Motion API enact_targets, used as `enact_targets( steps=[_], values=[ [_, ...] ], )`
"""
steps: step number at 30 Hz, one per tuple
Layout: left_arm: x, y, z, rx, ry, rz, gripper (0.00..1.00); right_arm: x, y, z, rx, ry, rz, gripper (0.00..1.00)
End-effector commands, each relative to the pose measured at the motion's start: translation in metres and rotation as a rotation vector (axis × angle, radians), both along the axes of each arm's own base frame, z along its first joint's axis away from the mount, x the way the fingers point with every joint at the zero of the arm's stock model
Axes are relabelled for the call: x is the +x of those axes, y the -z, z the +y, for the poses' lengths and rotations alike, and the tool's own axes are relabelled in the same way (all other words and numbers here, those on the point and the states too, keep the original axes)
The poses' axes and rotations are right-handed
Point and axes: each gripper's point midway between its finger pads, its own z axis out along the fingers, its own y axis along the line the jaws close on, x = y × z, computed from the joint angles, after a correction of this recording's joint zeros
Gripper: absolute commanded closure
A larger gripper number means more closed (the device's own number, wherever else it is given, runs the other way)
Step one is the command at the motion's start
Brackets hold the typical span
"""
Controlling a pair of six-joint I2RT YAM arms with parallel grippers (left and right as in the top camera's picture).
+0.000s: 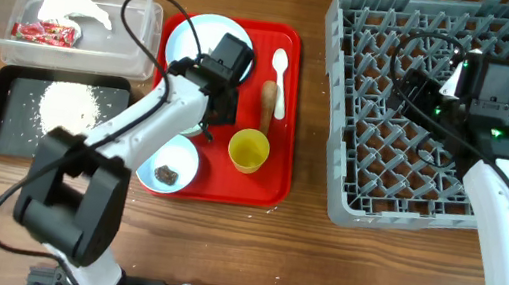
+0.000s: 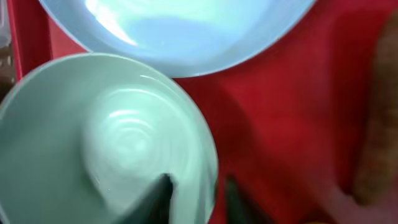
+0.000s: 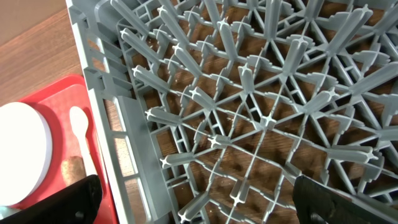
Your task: Sort waste into correct bins and load items into the dishwasher rack
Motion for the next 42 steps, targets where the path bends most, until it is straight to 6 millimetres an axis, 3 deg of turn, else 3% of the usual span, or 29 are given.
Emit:
enact_targets(
  steps=[1, 3, 6, 8, 11, 17, 18, 22, 24, 28, 31, 33, 37, 42],
  values=[
    [0.005, -0.006, 0.006, 0.044, -0.011, -0.032, 0.54, 0.004, -0.003, 0.001, -0.003, -0.012, -0.007, 0.0],
    [0.0, -0.025, -0.004, -0.026, -0.009, -0.025, 0.53, 0.004, -0.003, 0.001, -0.003, -0.012, -0.005, 0.0],
    [-0.023, -0.059, 0.006, -0.078, -0.169, -0.014, 0.52, 0.004, -0.003, 0.001, -0.002, -0.011, -0.006, 0.0],
    [-0.042, -0.063, 0.009, -0.086, -0.194, 0.039, 0.52, 0.004, -0.003, 0.001, -0.002, -0.011, -0.006, 0.0],
    [-0.067, -0.039, 0.017, -0.059, -0.239, 0.137, 0.52, 0.004, -0.003, 0.001, -0.002, -0.011, -0.006, 0.0],
    [-0.09, 0.024, 0.02, -0.085, -0.233, 0.171, 0.56, 0.004, -0.003, 0.001, -0.002, -0.011, -0.006, 0.0],
    [-0.093, 0.029, 0.019, -0.098, -0.231, 0.177, 0.59, 0.004, -0.003, 0.001, -0.002, -0.011, -0.006, 0.0],
    [-0.093, 0.032, 0.019, -0.105, -0.231, 0.174, 0.93, 0.004, -0.003, 0.001, -0.002, -0.011, -0.008, 0.0],
    [-0.098, 0.031, 0.005, -0.177, -0.217, 0.214, 0.96, 0.005, -0.003, 0.001, -0.003, -0.011, -0.01, 0.0],
    [-0.089, -0.011, -0.018, -0.289, -0.151, 0.206, 0.96, 0.005, -0.004, 0.001, -0.002, -0.011, -0.01, 0.0],
    [-0.074, -0.064, -0.024, -0.319, -0.064, 0.123, 0.96, 0.005, -0.004, 0.001, -0.001, -0.011, -0.01, 0.0],
    [-0.066, -0.094, -0.017, -0.345, -0.055, 0.051, 0.96, 0.005, -0.004, 0.001, -0.002, -0.011, -0.01, 0.0],
    [-0.054, -0.126, 0.016, -0.413, -0.114, -0.051, 0.96, 0.005, -0.004, 0.001, -0.002, -0.011, -0.011, 0.0],
    [-0.031, -0.133, 0.095, -0.427, -0.26, -0.127, 0.96, 0.005, -0.004, 0.001, -0.002, -0.01, -0.01, 0.0]
  ],
)
